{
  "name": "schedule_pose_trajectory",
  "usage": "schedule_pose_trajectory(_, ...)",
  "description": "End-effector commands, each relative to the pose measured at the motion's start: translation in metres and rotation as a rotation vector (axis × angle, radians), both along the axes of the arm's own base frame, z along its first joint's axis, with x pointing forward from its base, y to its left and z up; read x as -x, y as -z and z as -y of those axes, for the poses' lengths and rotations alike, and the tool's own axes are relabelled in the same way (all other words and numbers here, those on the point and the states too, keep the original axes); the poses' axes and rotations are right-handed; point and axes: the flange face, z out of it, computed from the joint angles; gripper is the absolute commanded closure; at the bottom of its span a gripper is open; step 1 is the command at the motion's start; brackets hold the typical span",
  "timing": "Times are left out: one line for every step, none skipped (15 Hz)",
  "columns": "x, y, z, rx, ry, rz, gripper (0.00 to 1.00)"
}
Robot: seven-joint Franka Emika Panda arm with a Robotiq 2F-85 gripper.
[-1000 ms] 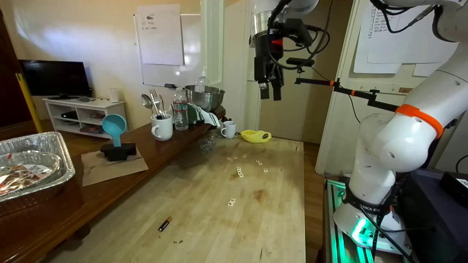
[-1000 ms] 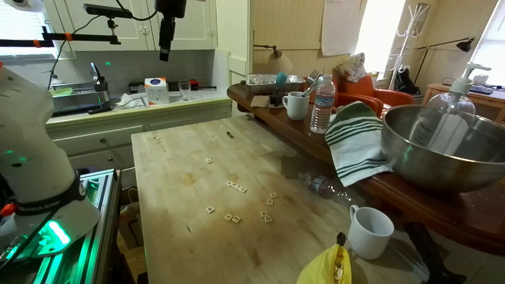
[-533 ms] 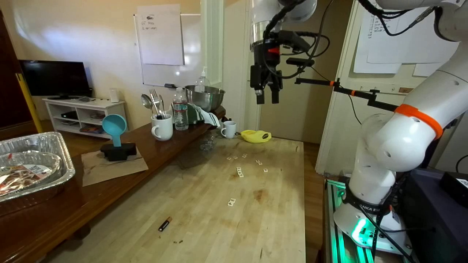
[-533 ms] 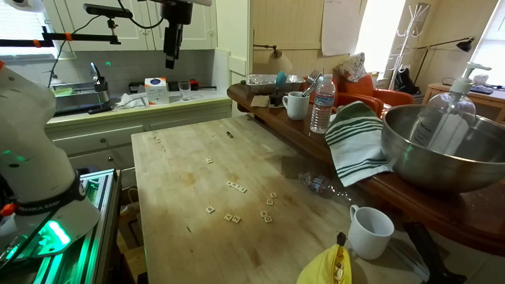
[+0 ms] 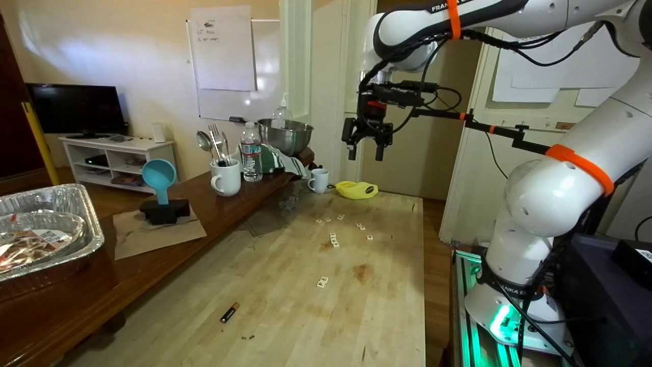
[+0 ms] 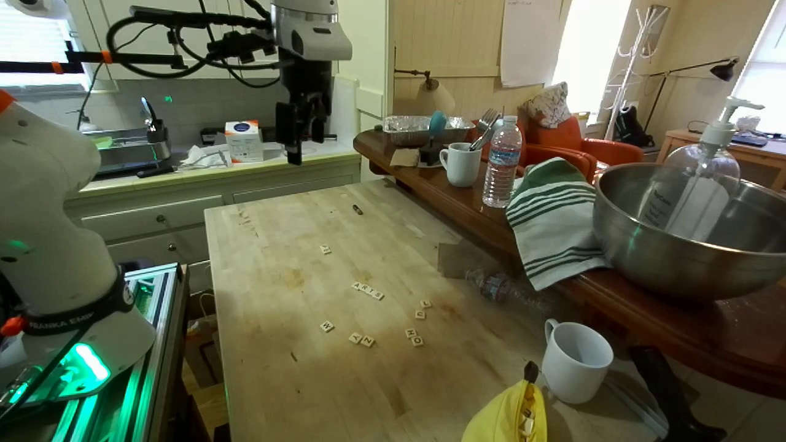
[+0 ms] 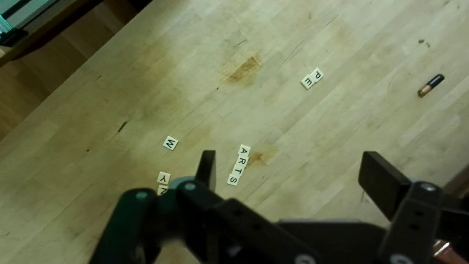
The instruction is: Move a letter tile backwards
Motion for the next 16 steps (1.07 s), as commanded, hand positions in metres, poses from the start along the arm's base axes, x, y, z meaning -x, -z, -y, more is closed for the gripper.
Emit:
schedule_pose_trajectory(0.008,0.036,0.04,0.018,0.103,0.018,0.0)
schedule_pose_trajectory(0.011,0.044,0.05,0.018,0.11,0.029,0.0)
schedule_pose_trajectory(0.013,0.053,0.058,0.014,0.116,0.033,0.0)
schedule_pose_trajectory(0.015,0.062,0.065,0.014,0.121,0.049,0.0)
schedule_pose_trajectory(0.017,0.073,0.071,-0.006,0.114,0.053,0.0)
schedule_pose_trajectory(0.018,0.083,0.077,-0.02,0.118,0.055,0.0)
schedule_pose_trajectory(0.02,0.093,0.082,-0.012,0.117,0.057,0.0)
schedule_pose_trajectory(0.021,0.101,0.086,-0.036,0.127,0.044,0.0)
schedule_pose_trajectory(0.019,0.105,0.088,-0.054,0.148,0.044,0.0)
schedule_pose_trajectory(0.02,0.092,0.083,-0.026,0.134,0.037,0.0)
schedule_pose_trajectory(0.021,0.098,0.086,-0.035,0.141,0.033,0.0)
schedule_pose_trajectory(0.021,0.1,0.087,-0.04,0.145,0.027,0.0)
schedule_pose_trajectory(0.02,0.102,0.087,-0.043,0.146,0.024,0.0)
schedule_pose_trajectory(0.02,0.102,0.087,-0.044,0.147,0.024,0.0)
schedule_pose_trajectory(0.02,0.102,0.087,-0.045,0.147,0.024,0.0)
schedule_pose_trajectory(0.02,0.102,0.087,-0.045,0.148,0.024,0.0)
